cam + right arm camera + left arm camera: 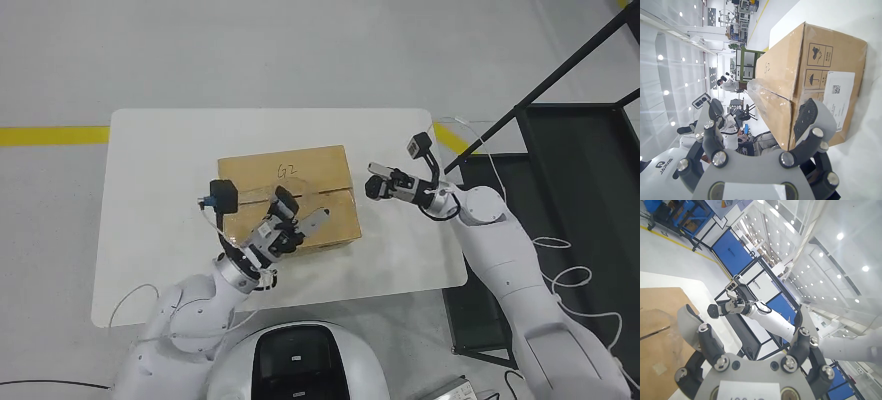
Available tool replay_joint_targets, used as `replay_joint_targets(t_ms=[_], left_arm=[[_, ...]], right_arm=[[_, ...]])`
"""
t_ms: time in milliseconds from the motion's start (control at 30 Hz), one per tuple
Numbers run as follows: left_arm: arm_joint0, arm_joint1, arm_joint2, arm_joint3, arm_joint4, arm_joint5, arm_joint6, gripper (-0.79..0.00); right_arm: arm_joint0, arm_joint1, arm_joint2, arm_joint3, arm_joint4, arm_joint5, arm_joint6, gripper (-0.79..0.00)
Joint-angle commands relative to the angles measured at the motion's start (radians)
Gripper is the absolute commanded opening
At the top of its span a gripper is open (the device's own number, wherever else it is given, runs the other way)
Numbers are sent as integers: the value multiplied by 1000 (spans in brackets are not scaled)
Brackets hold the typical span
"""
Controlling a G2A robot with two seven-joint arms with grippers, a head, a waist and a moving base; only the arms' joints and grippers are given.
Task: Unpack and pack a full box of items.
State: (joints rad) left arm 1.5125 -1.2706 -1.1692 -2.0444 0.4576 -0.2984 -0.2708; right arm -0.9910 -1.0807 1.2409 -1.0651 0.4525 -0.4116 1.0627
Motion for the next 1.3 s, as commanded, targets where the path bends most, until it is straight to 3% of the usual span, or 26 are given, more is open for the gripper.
replay_joint_targets(t_ms=[0,300,567,900,1267], left_arm=[[41,8,-59,-45,-21,1,-14,0],[151,39,-338,-114,-207,27,-132,0],[140,57,-561,-44,-331,52,-196,0],[35,78,-663,123,-186,8,-202,0],[-28,103,-708,238,-239,11,-389,0]], right_arm=[[1,0,0,-1,-4,-1,-2,0],[-14,4,11,-58,-27,-15,-29,0],[-32,6,12,-135,-78,-18,-66,0],[-34,4,-13,-207,-169,-53,-103,0],[-27,0,-39,-215,-230,-77,-135,0]])
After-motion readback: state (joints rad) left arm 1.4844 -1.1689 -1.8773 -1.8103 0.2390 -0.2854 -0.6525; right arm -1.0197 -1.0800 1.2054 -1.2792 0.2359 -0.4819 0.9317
